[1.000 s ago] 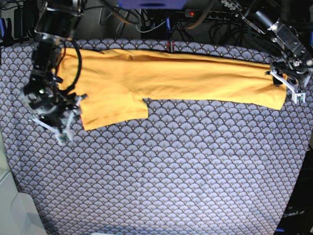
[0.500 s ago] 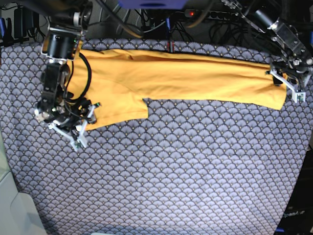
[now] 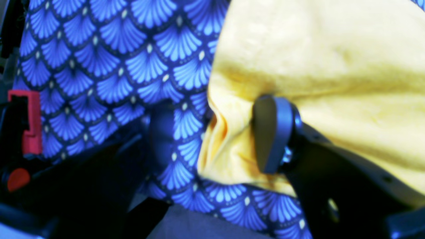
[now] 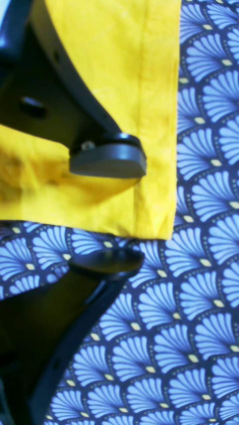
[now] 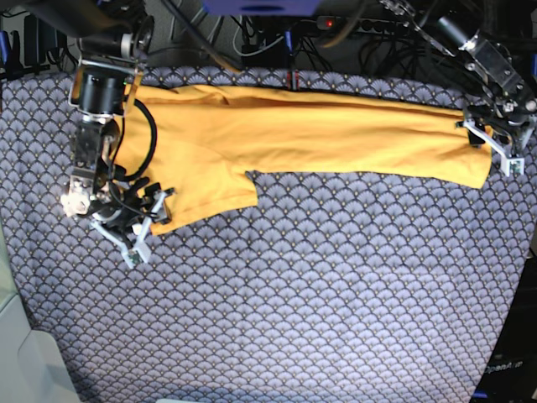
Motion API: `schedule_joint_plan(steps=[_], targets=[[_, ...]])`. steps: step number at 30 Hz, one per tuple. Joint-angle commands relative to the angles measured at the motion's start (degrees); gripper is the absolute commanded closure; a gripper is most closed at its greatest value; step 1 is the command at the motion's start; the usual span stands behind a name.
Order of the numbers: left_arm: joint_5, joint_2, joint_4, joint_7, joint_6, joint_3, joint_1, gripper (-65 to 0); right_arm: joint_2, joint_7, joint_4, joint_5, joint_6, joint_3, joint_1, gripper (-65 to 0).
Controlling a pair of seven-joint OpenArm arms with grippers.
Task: Fold the T-shirt properly
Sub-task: 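Move the right gripper to the sleeve end and grasp it, then fold the sleeve end back onto the shirt with the right gripper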
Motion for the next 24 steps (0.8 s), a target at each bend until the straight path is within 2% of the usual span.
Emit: schedule_joint_plan(steps=[1,3,5,8,10,13,20,24], targets=[[5.2,0.5,-1.2,5.3,0.6,0.1,0.9,-37.4,1.0,-1.0,0.4,0.2,-0.2,0.0,1.0,-34.9],[5.2,0.5,-1.2,5.3,0.6,0.1,0.9,-37.4,1.2,-0.8,0.4,0.2,-0.2,0.0,0.8,-32.0],[5.2,0.5,-1.2,5.3,0.6,0.1,0.9,-37.4,1.2,-0.8,0.4,0.2,-0.2,0.0,0.7,-25.1],[5.2,0.5,-1.2,5.4,0.6,0.1,0.9,-37.3,1.2,-1.0,0.4,0.2,-0.2,0.0,0.6,-8.4],[5.2,0.5,-1.2,5.4,0.6,0.1,0.9,-37.3,1.2,-1.1,0.4,0.0,-0.2,0.0,0.6,0.0],[5.2,0.5,-1.2,5.3,0.6,0.1,0.9,-37.3,1.3,-1.1,2.6,0.1,-0.2,0.0,0.2,0.0],[5.2,0.5,-1.2,5.3,0.6,0.1,0.9,-37.3,1.0,-1.2,22.8,0.3,-0.2,0.0,-9.3,0.0],[5.2,0.5,-1.2,5.3,0.6,0.1,0.9,-37.4,0.9,-1.2,29.9,0.4,-0.2,0.0,-14.0,0.0]])
